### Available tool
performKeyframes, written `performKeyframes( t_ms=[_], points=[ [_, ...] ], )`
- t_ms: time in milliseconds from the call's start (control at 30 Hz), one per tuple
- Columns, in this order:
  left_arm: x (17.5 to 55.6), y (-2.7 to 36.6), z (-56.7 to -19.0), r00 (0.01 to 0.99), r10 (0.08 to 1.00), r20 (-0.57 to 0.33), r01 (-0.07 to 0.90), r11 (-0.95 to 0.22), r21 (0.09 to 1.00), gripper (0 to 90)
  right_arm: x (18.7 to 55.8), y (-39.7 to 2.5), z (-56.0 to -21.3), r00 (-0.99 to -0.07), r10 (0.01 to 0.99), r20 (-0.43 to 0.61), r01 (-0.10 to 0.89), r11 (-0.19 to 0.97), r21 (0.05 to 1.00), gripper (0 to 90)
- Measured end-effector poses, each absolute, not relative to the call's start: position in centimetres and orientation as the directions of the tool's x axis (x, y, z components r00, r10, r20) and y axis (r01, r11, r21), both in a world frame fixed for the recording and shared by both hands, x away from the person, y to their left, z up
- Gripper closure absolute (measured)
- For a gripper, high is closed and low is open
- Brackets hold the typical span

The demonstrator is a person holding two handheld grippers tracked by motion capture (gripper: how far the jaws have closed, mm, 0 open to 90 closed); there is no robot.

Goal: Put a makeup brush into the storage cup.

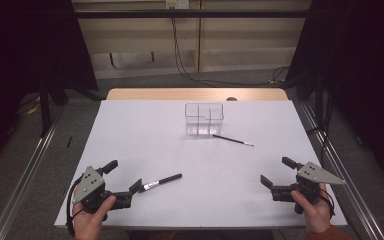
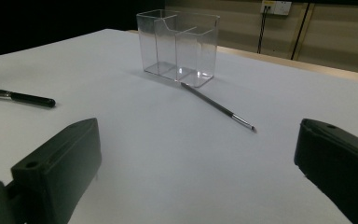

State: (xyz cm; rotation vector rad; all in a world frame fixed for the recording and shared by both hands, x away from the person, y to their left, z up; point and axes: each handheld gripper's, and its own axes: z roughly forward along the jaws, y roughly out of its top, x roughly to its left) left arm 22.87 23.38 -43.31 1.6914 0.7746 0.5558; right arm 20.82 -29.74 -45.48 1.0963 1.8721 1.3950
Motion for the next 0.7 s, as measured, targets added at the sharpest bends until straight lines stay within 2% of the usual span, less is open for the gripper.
performKeyframes(
  t_ms=[700],
  points=[
    [23.0,21.8,-43.1,0.720,0.694,-0.015,0.203,-0.190,0.961,1.6,20.9,-29.1,-45.4,-0.535,0.844,0.038,0.283,0.136,0.950,0.3]
  ],
)
